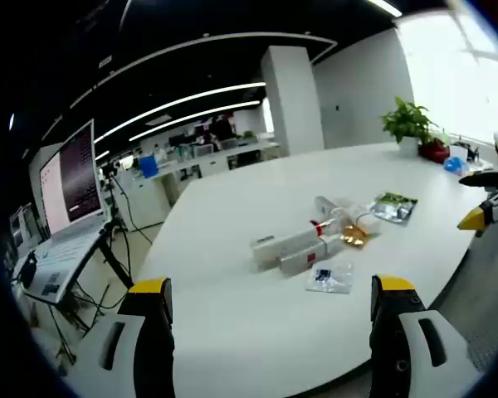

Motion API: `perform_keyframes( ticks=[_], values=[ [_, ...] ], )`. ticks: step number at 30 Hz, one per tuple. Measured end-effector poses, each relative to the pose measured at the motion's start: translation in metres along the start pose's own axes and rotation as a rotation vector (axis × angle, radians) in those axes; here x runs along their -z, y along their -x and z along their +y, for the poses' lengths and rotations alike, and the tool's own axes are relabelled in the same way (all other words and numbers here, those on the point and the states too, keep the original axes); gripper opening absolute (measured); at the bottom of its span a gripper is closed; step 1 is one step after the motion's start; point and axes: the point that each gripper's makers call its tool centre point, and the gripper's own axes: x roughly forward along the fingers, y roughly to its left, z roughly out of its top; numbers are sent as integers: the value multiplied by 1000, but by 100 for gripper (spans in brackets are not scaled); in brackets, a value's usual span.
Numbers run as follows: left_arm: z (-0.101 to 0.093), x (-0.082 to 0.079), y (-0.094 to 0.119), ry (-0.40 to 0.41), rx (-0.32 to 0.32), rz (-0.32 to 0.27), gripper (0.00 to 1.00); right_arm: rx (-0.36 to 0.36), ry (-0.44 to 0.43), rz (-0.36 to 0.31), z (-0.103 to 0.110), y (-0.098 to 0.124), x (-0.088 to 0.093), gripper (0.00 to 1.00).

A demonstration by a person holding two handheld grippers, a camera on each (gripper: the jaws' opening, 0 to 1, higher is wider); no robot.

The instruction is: Arrange the skincare products in the storage area until every visible bottle or jar stands upright without overlapping.

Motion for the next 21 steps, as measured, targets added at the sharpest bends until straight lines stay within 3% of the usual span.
perform_keyframes(
  ticks=[21],
  values=[
    [0,1,0,-7,-2,8,97,1,1,4,0,1,0,100]
  ],
)
